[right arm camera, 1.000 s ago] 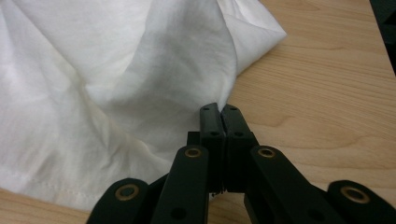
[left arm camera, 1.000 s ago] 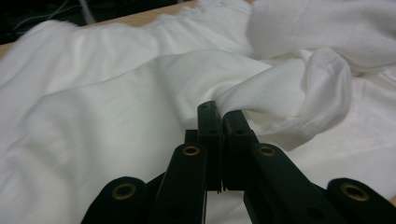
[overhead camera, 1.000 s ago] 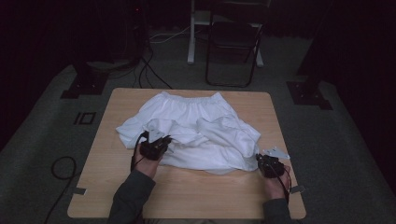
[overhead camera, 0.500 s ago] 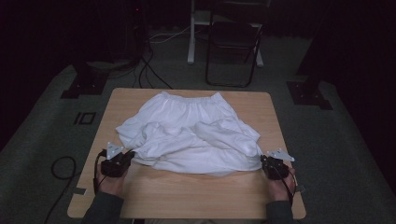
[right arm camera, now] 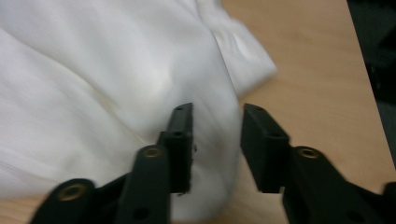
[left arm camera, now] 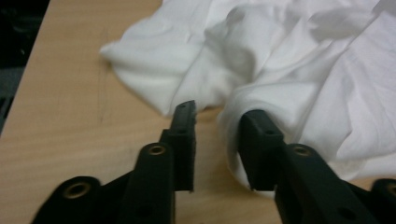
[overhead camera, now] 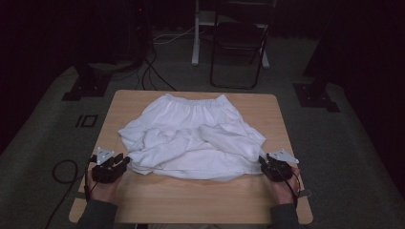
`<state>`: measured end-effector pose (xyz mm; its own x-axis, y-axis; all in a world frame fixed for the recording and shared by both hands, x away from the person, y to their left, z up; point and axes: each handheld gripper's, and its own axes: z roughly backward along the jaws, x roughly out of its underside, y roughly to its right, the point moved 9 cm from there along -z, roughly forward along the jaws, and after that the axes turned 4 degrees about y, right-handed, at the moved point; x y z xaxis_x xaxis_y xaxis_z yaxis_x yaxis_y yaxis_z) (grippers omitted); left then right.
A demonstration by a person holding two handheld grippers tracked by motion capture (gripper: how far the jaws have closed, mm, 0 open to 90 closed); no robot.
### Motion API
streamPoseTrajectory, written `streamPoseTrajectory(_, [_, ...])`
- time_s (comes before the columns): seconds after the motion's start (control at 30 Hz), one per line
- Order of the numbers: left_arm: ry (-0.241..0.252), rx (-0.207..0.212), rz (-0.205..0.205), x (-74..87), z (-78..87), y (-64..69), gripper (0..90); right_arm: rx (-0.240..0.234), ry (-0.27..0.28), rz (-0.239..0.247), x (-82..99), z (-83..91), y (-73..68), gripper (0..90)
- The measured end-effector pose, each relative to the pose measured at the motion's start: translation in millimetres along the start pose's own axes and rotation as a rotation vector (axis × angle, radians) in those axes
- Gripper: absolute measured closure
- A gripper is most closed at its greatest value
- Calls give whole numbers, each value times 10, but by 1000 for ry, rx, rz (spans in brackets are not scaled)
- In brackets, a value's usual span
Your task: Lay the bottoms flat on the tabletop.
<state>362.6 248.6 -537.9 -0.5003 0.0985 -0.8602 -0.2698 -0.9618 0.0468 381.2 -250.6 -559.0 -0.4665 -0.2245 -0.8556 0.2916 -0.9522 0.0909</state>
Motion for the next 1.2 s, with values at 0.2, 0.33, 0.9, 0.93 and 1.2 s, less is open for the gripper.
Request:
streamPoseTrajectory(0.2, [18, 19, -65, -251, -145, 237, 565, -36, 39, 34, -250, -70, -183, 544])
streamPoseTrajectory(0.33, [22, 51, -111, -403, -290, 444, 528, -66, 51, 71, -426, -163, -325, 505])
streamPoseTrajectory(0.9, [-101, 190, -197, -372, -1011, 1215, 399, -174, 3, 172, -858, -731, -1010, 410])
streamPoseTrajectory(0.93, [-111, 194, -199, -353, -1032, 1243, 397, -179, -5, 180, -868, -760, -1047, 403])
streamPoseTrajectory(1.2, [-167, 185, -216, -215, -1128, 1308, 563, -207, -101, 207, -789, -1047, -1257, 359])
